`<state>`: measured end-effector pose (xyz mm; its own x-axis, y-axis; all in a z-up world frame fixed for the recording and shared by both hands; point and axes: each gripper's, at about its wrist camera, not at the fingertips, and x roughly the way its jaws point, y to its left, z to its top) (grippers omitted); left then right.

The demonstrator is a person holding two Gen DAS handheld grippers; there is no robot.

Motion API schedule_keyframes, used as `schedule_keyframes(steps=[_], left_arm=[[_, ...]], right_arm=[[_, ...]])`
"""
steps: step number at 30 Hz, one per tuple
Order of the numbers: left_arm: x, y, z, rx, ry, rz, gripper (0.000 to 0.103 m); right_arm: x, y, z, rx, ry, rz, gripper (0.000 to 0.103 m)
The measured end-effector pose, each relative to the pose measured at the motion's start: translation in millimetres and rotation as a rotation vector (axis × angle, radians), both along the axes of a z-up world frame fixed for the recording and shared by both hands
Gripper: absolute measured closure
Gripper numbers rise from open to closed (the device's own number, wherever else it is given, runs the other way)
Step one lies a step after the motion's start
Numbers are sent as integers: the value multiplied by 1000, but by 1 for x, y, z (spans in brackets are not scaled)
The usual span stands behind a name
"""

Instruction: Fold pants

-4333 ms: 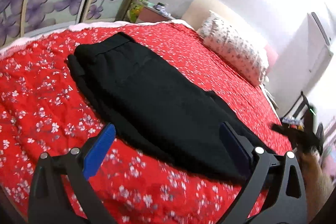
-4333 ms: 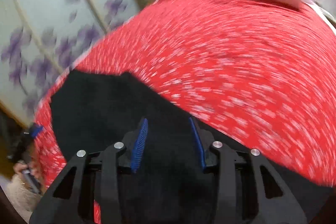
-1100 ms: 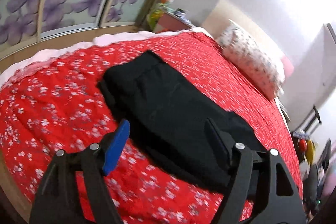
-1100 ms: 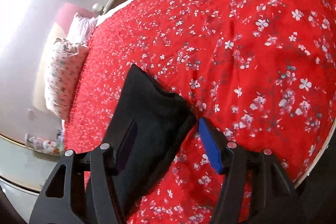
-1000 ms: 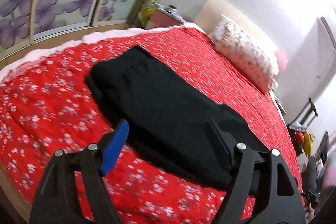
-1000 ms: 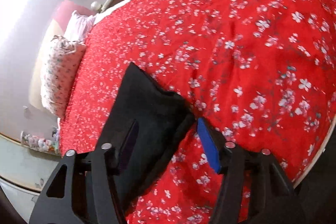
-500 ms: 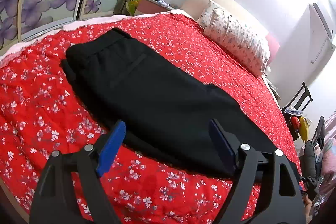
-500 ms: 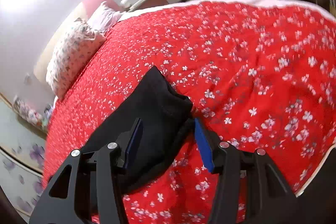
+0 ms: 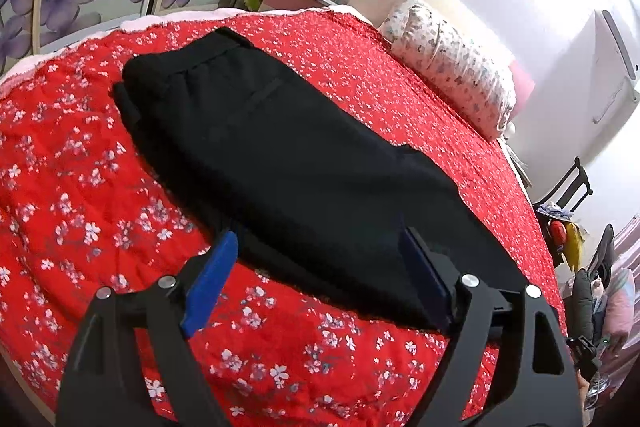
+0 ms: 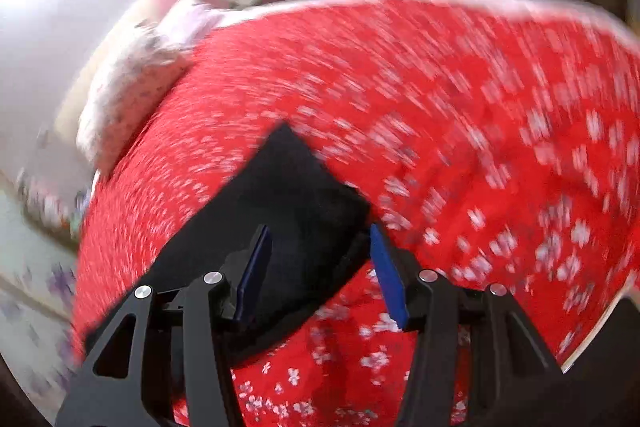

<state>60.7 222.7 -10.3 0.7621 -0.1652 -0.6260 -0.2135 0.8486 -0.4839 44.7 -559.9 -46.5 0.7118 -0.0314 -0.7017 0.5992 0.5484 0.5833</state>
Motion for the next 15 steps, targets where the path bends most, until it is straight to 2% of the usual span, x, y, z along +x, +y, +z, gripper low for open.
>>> schedule_keyframes(steps=[4,6,7,8,9,12,15], left_arm=[[-1,-4,-1,8,-3,-11,20],[-1,-4,-2,4,-2,-13,20],[-2,-5,-2,0,-2,-13,20],[-2,-5,-3,-6,-1,-12,20],[-4,-4,-3,-12,-2,-12,20],[-7,-3,-4,-10,-4,-13,19],[-11,-1,-5,-18,-4,-13,19]], right_arm=[[-1,-2,-4,28,-21,-32,51],[-4,-6,-8,69,-34,-76,61],[-2,-6,-9,88,-36,-91,72],[-4,-7,-8,83,-35,-88,81],[-4,-3,-3,42,-33,-73,84],[-4,8,10,-42,-41,-35,87],[0,12,15,-56,-23,-25,87]])
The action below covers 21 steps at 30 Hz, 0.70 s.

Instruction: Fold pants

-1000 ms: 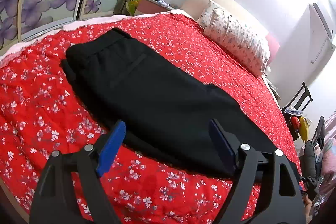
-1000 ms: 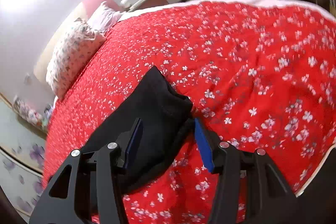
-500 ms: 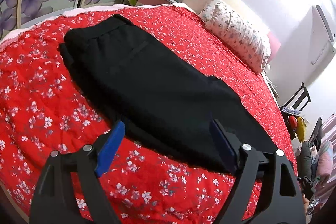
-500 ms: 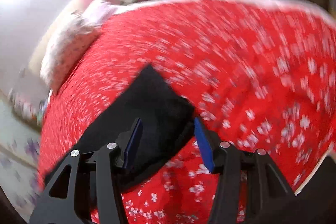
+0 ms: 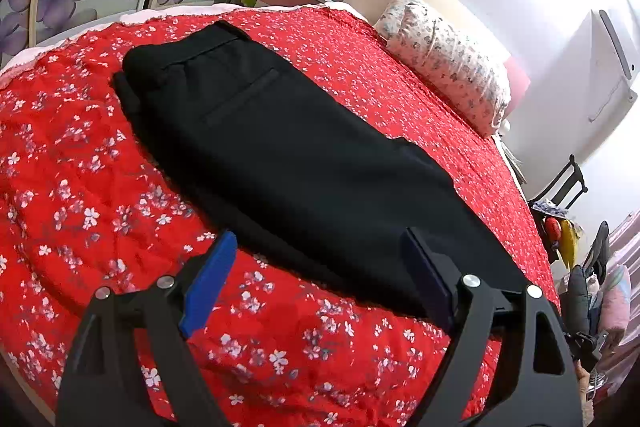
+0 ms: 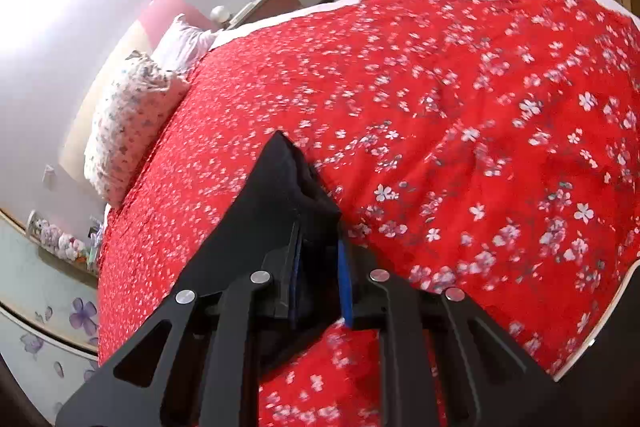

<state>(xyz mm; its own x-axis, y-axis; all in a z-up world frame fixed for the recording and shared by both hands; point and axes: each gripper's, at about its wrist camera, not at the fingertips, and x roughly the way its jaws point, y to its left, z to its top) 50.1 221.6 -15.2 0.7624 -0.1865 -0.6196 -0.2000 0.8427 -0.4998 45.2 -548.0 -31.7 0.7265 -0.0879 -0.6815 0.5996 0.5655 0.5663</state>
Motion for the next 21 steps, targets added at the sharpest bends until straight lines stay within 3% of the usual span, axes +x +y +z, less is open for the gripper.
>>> schedule_keyframes(steps=[5,7,10,15,18,21], left_arm=[[-5,6,0,-21,-5,3,19],[-7,7,1,-27,-8,2,19],[-13,10,2,-27,-15,4,19],[-20,21,3,-50,-25,20,19],[-23,26,3,-65,-32,25,19],[-25,27,2,-79,-35,21,18]], right_arm=[[3,-14,-24,177,33,-45,79],[2,-7,-15,117,10,-36,87],[5,16,18,-64,-4,5,88],[22,61,70,-253,-47,92,88],[37,96,95,-314,-96,185,88],[60,144,118,-285,-179,296,88]])
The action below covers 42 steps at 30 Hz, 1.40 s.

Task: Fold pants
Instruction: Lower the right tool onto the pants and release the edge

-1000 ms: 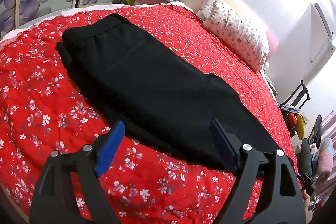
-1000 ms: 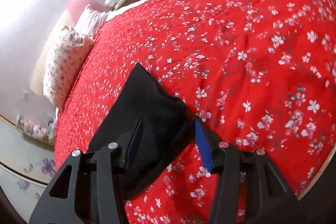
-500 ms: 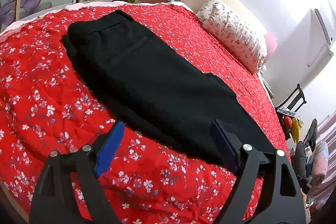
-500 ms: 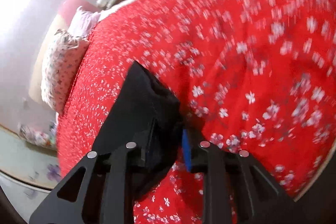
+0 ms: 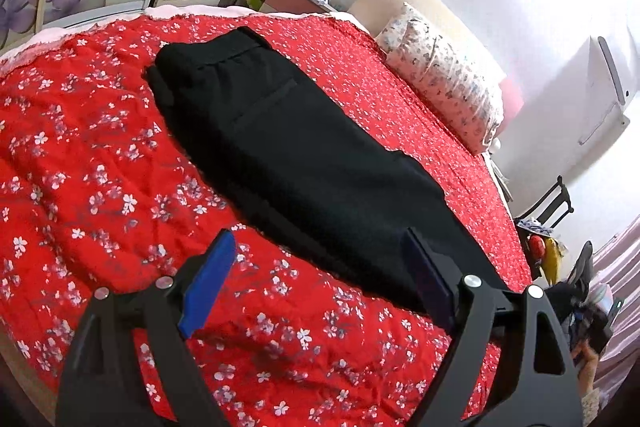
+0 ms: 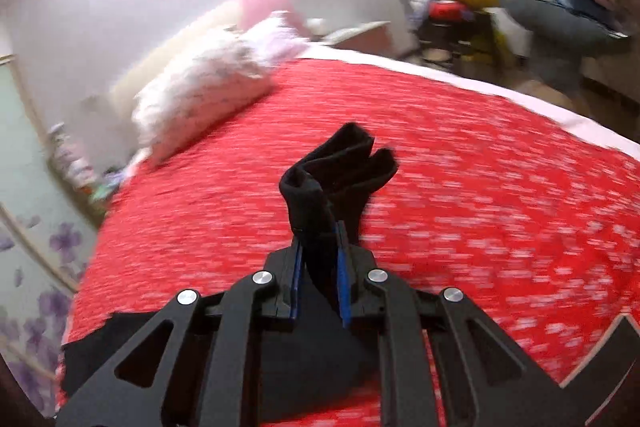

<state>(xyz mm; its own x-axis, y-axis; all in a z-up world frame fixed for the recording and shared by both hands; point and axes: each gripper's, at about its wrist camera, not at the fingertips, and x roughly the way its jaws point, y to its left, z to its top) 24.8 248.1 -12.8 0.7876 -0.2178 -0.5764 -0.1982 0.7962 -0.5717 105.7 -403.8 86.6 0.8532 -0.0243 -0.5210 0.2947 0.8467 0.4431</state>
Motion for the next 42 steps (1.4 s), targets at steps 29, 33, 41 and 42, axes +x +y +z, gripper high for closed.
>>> schedule_keyframes(steps=[29,33,41,42], left_arm=[[-32,-16,2,69,-30,-65,15],[-28,-19,3,81,-29,-75,15],[-29,-19,0,74,-23,-79,15],[-29,-18,0,75,-23,-77,15]], right_arm=[[85,337,-119,-112,305,629,88],[82,343,-117,-174,310,659,87],[72,353,-118,-205,348,823,54],[71,350,-114,-158,346,845,50]])
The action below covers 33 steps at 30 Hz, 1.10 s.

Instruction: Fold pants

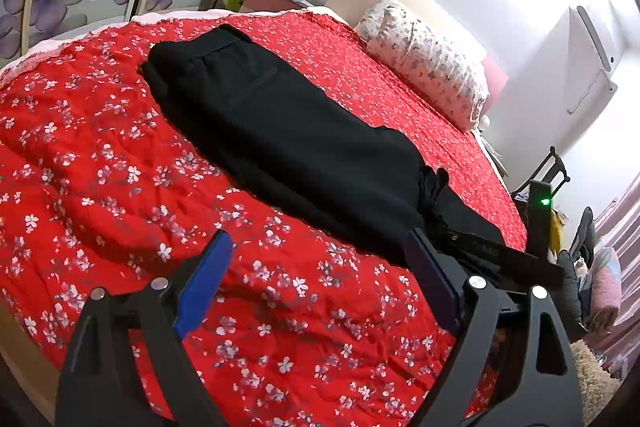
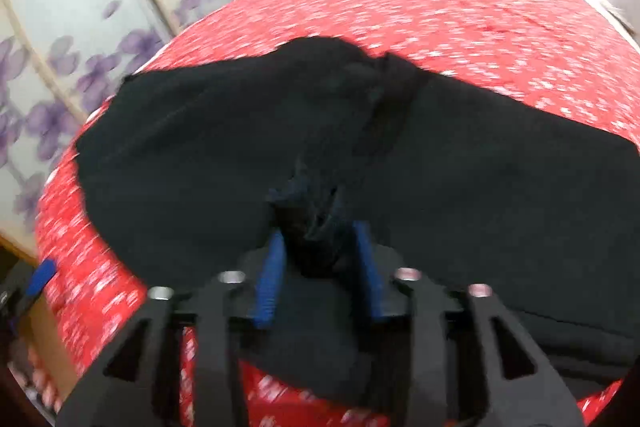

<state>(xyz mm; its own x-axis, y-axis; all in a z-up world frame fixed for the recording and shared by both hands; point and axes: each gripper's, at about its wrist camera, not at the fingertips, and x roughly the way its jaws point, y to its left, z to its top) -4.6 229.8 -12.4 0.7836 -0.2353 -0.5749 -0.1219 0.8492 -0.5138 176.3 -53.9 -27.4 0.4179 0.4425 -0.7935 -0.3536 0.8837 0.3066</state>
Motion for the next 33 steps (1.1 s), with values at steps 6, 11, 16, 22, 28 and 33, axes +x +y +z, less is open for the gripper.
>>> schedule_keyframes(steps=[6,11,16,22,28,33], left_arm=[[0,4,1,-18,3,10,15],[11,15,4,-80,15,11,13],[40,47,7,-233,40,13,13],[80,88,-9,-411,102,77,14],[92,98,-34,-494,192,189,15],[105,99,-31,-468,200,219,15]], right_arm=[[5,-23,6,206,11,-115,30],[9,-19,-14,217,95,-73,27],[-26,-60,2,448,36,-93,24],[-78,-98,-9,653,-49,-83,17],[-80,-97,-10,697,-59,-43,17],[-82,-94,-13,698,-44,-27,17]])
